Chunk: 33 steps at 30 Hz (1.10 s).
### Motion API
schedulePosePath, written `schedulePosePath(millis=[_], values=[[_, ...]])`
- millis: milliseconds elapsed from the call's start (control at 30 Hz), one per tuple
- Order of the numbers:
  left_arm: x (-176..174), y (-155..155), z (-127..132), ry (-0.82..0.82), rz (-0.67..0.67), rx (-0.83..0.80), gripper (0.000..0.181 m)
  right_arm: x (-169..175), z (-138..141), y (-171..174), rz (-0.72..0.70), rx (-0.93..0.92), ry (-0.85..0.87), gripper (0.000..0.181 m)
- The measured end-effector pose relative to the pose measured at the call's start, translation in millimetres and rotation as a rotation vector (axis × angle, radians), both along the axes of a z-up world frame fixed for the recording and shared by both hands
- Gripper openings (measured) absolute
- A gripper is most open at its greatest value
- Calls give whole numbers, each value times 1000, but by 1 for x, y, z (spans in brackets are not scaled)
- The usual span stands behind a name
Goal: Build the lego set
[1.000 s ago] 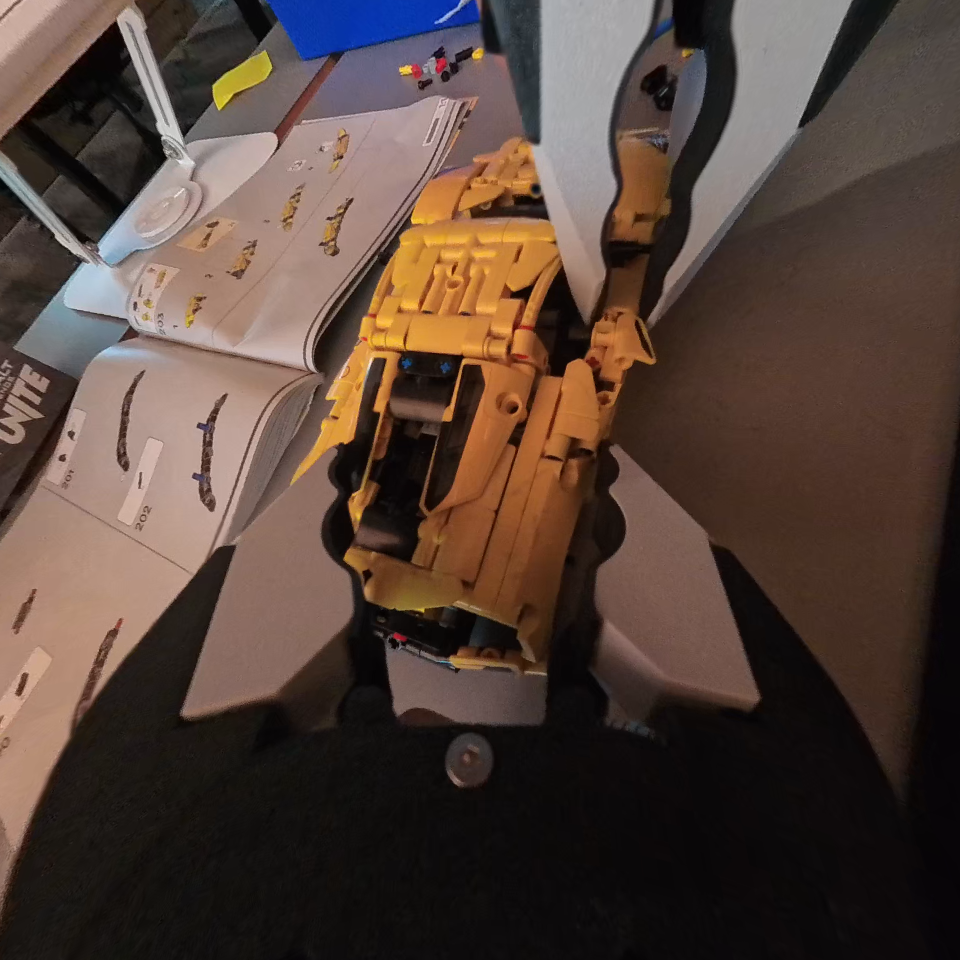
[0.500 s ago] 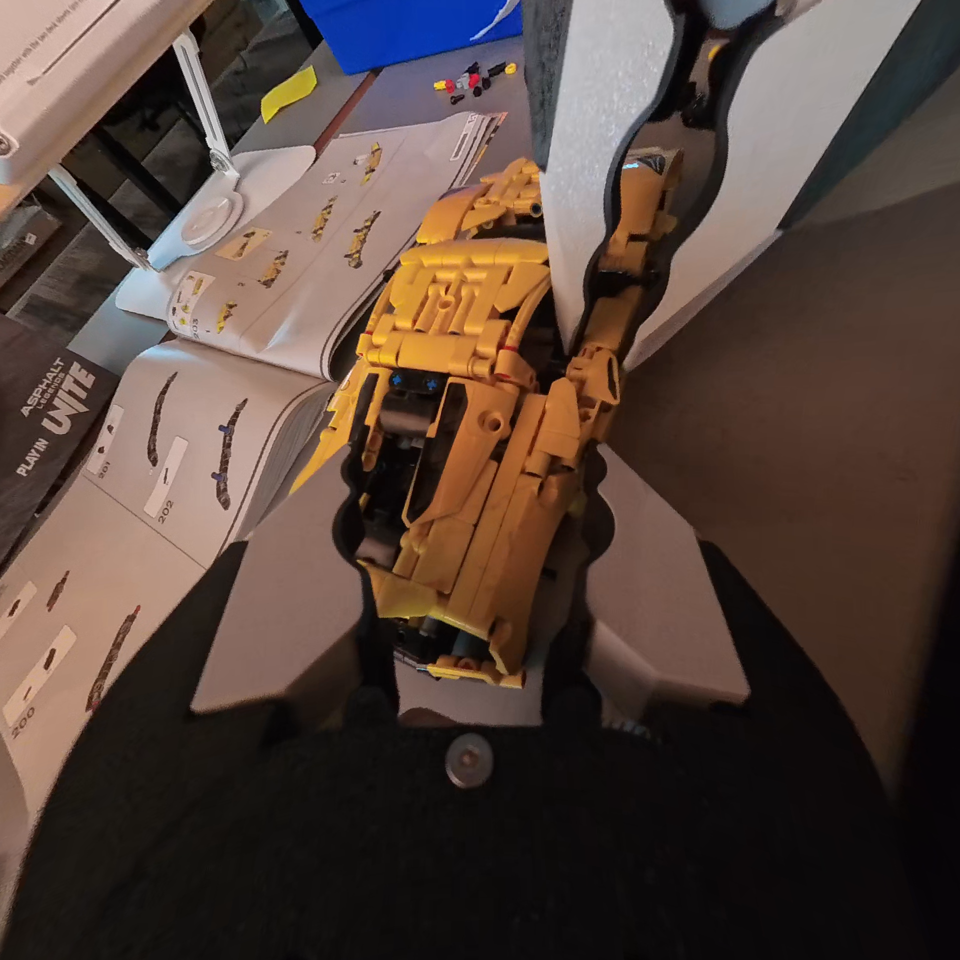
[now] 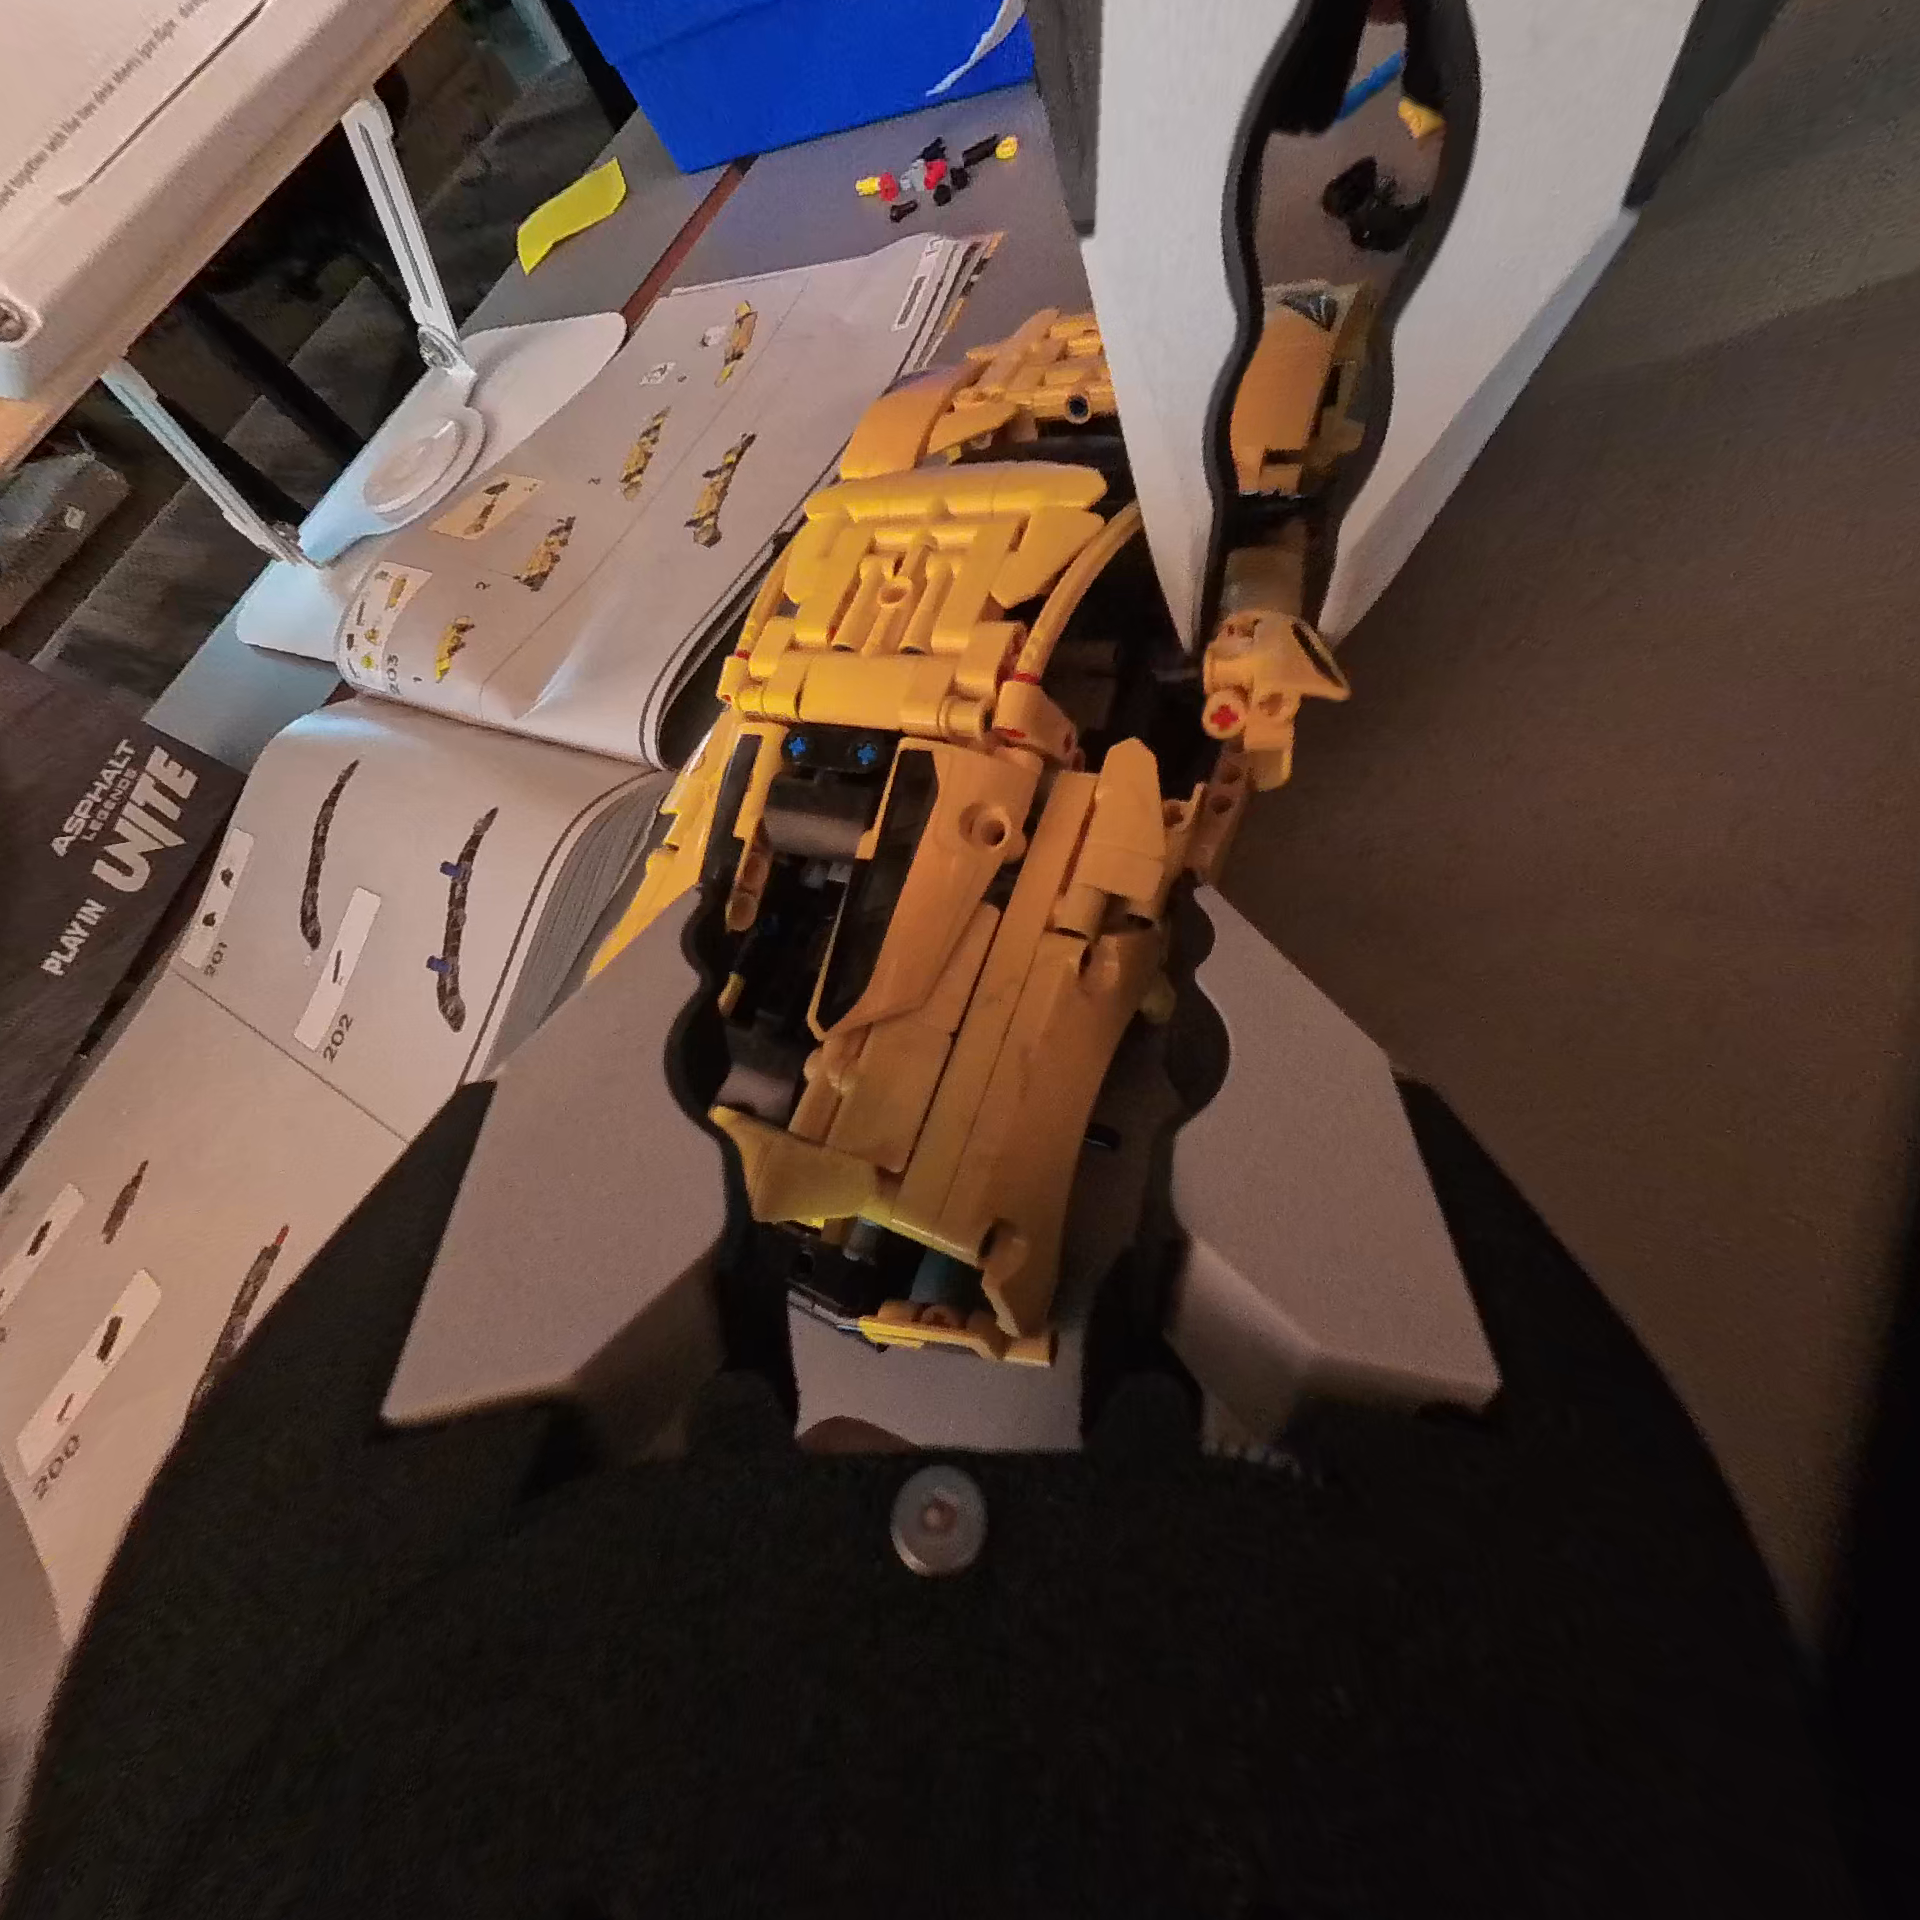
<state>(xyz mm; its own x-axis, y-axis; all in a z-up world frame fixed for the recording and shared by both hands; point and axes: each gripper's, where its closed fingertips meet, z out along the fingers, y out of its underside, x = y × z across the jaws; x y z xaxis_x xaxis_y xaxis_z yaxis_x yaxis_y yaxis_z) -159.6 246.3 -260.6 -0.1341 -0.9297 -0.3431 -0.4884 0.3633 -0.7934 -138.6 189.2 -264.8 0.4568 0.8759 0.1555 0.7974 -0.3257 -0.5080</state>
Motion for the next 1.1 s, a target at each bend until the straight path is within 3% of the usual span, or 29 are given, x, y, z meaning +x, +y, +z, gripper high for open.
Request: schedulePosePath(millis=[200,633,867,1100], values=[[0,0,0,4,16,3,85,-1,-9,6,-78,-22,-122,16],[1,0,0,0,31,10,85,5,-3,6,-222,15,-99,17],[1,0,0,1,33,11,85,6,-4,7,-224,36,-203,16],[1,1,0,0,38,8,84,3,-3,5,-285,-29,-86,25]])
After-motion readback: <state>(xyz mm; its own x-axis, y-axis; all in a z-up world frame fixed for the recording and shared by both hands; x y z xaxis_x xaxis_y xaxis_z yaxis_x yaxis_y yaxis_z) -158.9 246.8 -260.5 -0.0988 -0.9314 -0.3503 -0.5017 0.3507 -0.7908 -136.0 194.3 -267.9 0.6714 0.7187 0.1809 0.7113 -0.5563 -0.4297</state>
